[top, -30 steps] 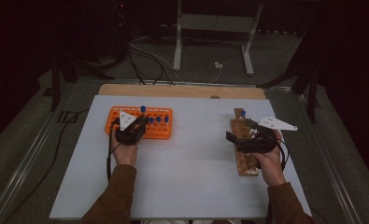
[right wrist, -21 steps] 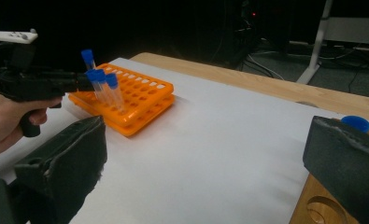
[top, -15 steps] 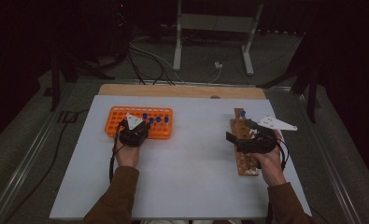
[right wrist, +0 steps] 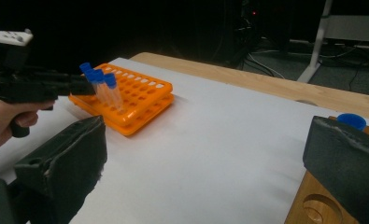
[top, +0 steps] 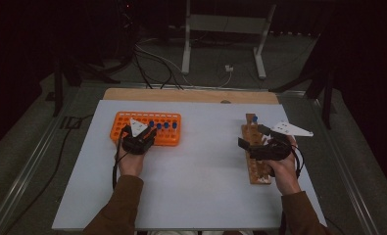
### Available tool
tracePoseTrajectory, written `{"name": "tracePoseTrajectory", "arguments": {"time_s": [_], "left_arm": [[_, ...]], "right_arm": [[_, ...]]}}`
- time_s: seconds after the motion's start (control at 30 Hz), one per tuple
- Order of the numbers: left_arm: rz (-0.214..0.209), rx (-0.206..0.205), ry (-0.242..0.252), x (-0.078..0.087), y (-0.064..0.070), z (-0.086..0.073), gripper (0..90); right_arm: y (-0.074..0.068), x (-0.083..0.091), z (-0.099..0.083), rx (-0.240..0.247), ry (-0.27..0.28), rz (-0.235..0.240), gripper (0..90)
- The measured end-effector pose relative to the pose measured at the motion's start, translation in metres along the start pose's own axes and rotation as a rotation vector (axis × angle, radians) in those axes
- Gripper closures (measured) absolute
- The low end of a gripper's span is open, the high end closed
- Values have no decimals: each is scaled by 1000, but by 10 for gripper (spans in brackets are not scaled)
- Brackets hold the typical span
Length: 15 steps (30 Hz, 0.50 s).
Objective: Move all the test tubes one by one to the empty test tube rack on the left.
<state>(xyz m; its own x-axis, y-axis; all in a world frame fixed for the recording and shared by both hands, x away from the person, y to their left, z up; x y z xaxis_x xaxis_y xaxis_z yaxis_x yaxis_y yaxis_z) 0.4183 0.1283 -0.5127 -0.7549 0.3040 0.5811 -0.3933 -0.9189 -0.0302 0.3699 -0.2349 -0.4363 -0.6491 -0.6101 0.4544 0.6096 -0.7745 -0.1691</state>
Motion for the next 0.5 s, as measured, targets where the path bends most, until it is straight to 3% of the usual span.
{"name": "tracePoseTrajectory", "arguments": {"time_s": [0.23, 0.5], "left_arm": [[-16, -7, -30, -2, 2, -2, 781], [-43, 50, -10, 8, 0, -5, 713]], "right_arm": [[4, 1, 1, -1, 6, -13, 0], [15, 5, 2, -31, 20, -43, 0]]}}
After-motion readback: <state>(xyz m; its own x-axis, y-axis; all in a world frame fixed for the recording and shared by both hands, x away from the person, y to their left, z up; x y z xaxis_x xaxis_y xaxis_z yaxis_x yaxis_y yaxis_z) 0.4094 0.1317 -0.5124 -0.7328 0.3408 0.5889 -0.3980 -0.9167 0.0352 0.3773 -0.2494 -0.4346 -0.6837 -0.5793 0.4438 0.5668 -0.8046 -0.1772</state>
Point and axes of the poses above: each handheld gripper's, and its own axes: x roughly backward along the jaws, z roughly out of its top, y roughly to its right, the point moved 6 cm from there along -x, roughly forward along the jaws, and after that the axes turned 6 degrees about -y, right-handed, at the moved point
